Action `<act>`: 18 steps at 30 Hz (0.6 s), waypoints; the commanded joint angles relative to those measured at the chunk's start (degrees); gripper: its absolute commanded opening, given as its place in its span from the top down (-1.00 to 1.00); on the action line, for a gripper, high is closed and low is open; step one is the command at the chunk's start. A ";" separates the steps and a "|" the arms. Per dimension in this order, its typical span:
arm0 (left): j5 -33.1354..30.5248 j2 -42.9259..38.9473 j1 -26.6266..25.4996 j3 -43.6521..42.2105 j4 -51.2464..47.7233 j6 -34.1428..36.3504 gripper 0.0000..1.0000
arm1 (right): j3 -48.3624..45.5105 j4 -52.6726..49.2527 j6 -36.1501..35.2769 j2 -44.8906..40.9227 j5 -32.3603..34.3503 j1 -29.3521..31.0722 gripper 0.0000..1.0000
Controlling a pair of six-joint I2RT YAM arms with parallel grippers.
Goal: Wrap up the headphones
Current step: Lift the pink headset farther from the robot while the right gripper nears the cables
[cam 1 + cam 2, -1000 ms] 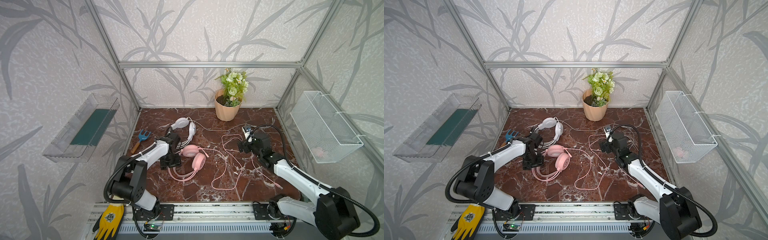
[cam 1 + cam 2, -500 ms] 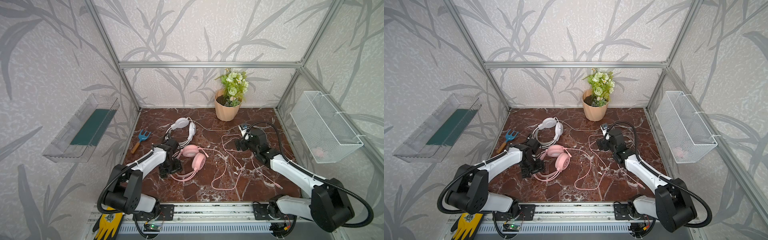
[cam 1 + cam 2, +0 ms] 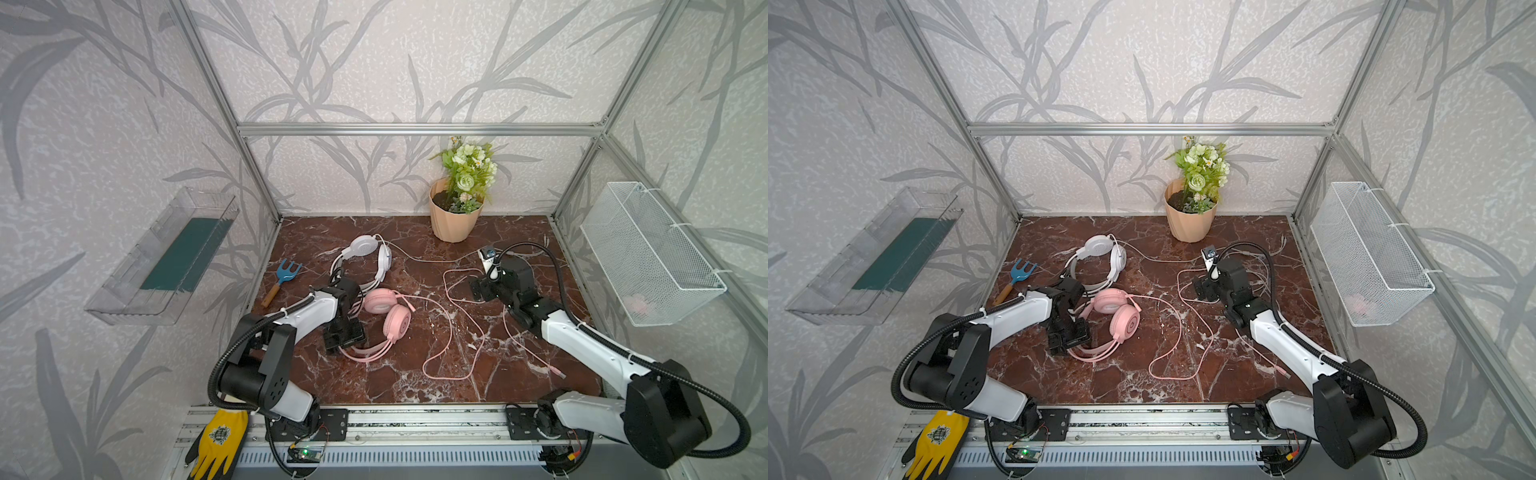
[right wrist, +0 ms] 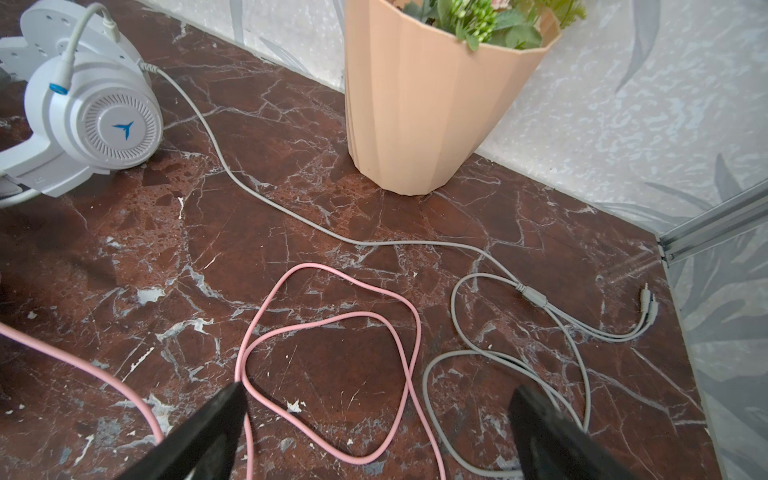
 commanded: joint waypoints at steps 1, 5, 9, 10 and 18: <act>0.64 3.67 -0.39 0.81 2.28 1.86 -0.22 | -0.56 -0.45 0.85 -1.76 0.89 0.63 -0.98; -1.56 4.06 -0.41 0.57 2.06 2.24 -0.06 | -0.77 -1.58 0.59 -2.19 1.19 0.78 -0.98; -4.26 3.20 -0.39 0.95 1.26 2.75 0.13 | -0.23 -2.64 0.19 -2.23 1.41 0.79 -0.98; -4.61 2.96 -0.39 1.20 0.97 3.07 0.20 | -0.21 -2.59 0.24 -2.25 1.66 0.74 -0.98; -7.23 1.49 -0.39 7.89 -3.99 10.28 0.77 | -1.94 0.05 1.60 -1.82 2.17 0.75 -0.98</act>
